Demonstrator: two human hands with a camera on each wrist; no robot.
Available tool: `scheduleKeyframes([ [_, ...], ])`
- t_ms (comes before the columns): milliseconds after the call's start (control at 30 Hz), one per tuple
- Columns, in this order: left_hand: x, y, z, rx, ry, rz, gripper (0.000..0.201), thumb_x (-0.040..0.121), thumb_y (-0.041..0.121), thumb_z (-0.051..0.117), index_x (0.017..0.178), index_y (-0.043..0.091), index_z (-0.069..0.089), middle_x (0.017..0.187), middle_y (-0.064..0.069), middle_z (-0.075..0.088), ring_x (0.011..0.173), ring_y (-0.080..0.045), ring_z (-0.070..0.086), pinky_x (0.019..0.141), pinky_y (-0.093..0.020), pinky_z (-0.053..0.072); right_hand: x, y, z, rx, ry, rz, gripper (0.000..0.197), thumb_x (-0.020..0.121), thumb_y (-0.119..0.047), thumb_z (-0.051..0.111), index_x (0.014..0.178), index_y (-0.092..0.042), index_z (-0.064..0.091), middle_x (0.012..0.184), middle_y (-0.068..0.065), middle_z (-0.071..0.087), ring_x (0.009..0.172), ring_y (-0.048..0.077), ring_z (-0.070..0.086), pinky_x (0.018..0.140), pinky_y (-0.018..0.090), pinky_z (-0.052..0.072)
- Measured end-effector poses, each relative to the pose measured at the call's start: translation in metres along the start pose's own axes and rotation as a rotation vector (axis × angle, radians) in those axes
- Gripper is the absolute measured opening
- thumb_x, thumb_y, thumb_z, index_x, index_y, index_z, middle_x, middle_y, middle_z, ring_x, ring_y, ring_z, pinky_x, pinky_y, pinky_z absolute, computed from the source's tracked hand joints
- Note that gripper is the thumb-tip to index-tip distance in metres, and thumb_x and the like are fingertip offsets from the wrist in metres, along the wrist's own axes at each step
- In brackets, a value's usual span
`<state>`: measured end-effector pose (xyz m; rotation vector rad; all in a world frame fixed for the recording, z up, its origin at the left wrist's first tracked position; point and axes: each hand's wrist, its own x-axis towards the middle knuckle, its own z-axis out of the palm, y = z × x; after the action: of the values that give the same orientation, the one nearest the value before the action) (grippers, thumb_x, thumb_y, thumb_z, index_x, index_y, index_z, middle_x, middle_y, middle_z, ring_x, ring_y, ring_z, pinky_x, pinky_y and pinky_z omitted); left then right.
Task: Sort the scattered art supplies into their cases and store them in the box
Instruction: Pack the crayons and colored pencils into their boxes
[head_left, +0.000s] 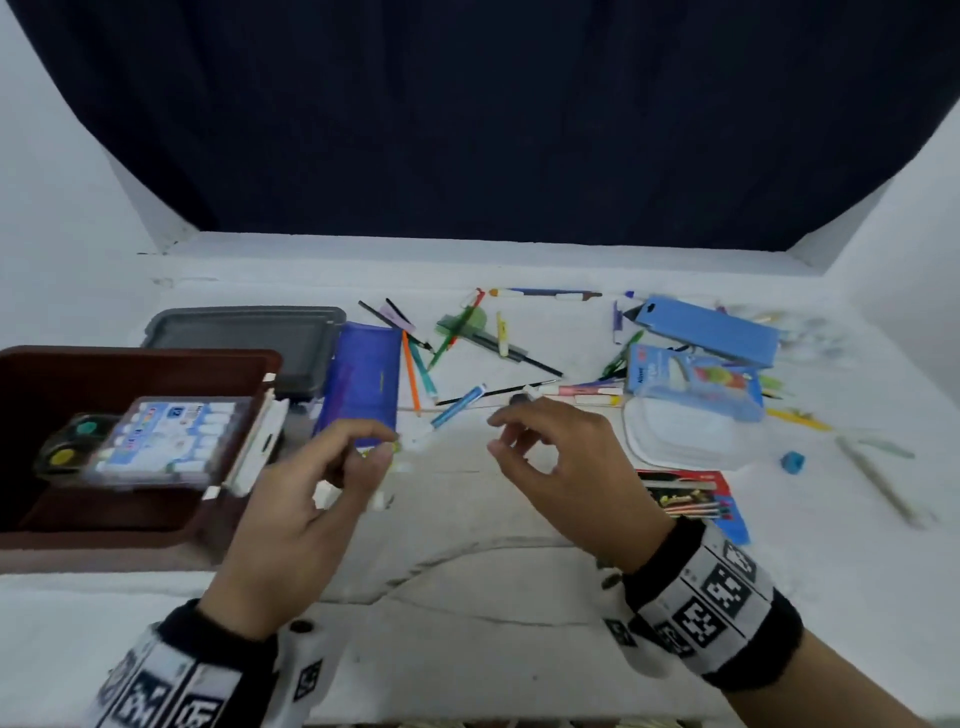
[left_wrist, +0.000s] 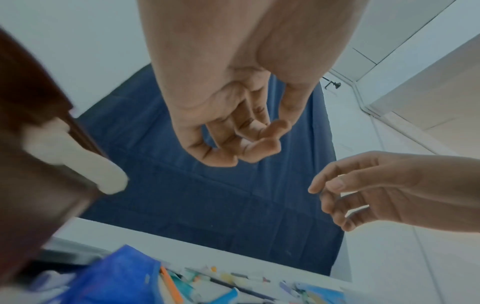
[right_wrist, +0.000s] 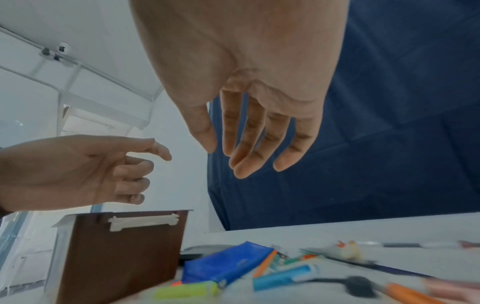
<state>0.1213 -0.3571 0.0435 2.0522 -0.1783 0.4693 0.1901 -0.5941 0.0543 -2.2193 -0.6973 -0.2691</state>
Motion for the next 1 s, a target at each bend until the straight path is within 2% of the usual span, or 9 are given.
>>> scheduleKeyframes([
  [167,0.010,0.009,0.081,0.004,-0.107,-0.091,0.016,0.095,0.043,0.059,0.103,0.032,0.066,0.069,-0.005,0.056,0.067,-0.019,0.056,0.064,-0.024,0.046,-0.025,0.063,-0.054,-0.033,-0.051,0.060,0.012,0.091,-0.029,0.068,0.103,-0.025,0.069,0.084,-0.013,0.067,0.080,0.006,0.064,0.077,0.028,0.053],
  [300,0.027,0.011,0.118,0.008,-0.173,-0.162,0.020,0.091,0.050,0.057,0.103,0.036,0.065,0.076,-0.002,0.061,0.071,-0.017,0.059,0.071,-0.032,0.049,-0.021,0.100,-0.086,-0.100,-0.073,0.082,0.011,0.091,-0.030,0.067,0.102,-0.026,0.069,0.082,-0.014,0.066,0.081,0.005,0.063,0.077,0.030,0.054],
  [433,0.063,0.013,0.136,0.095,-0.271,-0.172,0.015,0.093,0.048,0.056,0.101,0.037,0.064,0.080,0.001,0.063,0.078,-0.014,0.060,0.068,-0.025,0.049,0.006,0.123,-0.112,-0.231,-0.165,0.080,0.017,0.092,-0.034,0.063,0.107,-0.027,0.068,0.087,-0.017,0.066,0.085,0.003,0.060,0.083,0.031,0.051],
  [500,0.086,0.008,0.145,0.197,-0.343,-0.128,0.013,0.095,0.044,0.057,0.106,0.039,0.062,0.085,0.008,0.061,0.081,-0.010,0.059,0.066,-0.015,0.044,0.026,0.134,-0.122,-0.299,-0.240,0.071,0.018,0.094,-0.036,0.060,0.109,-0.028,0.067,0.091,-0.016,0.066,0.089,0.005,0.059,0.085,0.035,0.050],
  [600,0.115,-0.003,0.158,0.338,-0.478,-0.053,0.021,0.095,0.042,0.059,0.116,0.042,0.059,0.098,0.014,0.054,0.084,-0.002,0.055,0.070,-0.012,0.042,0.055,0.150,-0.127,-0.374,-0.324,0.054,0.014,0.093,-0.035,0.057,0.101,-0.030,0.067,0.092,-0.016,0.067,0.088,0.007,0.058,0.082,0.038,0.051],
  [733,0.140,-0.012,0.180,0.465,-0.628,0.047,0.031,0.094,0.036,0.062,0.125,0.037,0.060,0.108,0.010,0.049,0.090,-0.003,0.047,0.083,-0.019,0.038,0.090,0.166,-0.128,-0.451,-0.470,0.066,0.020,0.095,-0.031,0.056,0.111,-0.029,0.068,0.102,-0.014,0.068,0.096,0.010,0.058,0.088,0.036,0.049],
  [800,0.149,-0.013,0.192,0.579,-0.705,0.053,0.035,0.094,0.035,0.057,0.129,0.037,0.057,0.119,0.007,0.049,0.103,-0.010,0.051,0.092,-0.024,0.039,0.106,0.169,-0.124,-0.502,-0.582,0.068,0.022,0.095,-0.029,0.056,0.114,-0.027,0.068,0.106,-0.011,0.068,0.101,0.012,0.058,0.090,0.036,0.048],
  [867,0.157,-0.017,0.203,0.681,-0.779,0.072,0.037,0.095,0.036,0.053,0.132,0.038,0.055,0.128,0.006,0.049,0.117,-0.015,0.052,0.102,-0.035,0.040,0.122,0.175,-0.116,-0.557,-0.697,0.081,0.024,0.096,-0.025,0.056,0.116,-0.024,0.068,0.111,-0.008,0.067,0.105,0.014,0.057,0.091,0.035,0.047],
  [1000,0.161,-0.021,0.216,0.791,-0.857,0.107,0.036,0.097,0.035,0.048,0.133,0.040,0.050,0.127,0.004,0.046,0.118,-0.019,0.051,0.102,-0.040,0.035,0.140,0.191,-0.094,-0.643,-0.860,0.087,0.021,0.095,-0.023,0.055,0.110,-0.024,0.070,0.110,-0.002,0.068,0.101,0.017,0.059,0.083,0.034,0.048],
])
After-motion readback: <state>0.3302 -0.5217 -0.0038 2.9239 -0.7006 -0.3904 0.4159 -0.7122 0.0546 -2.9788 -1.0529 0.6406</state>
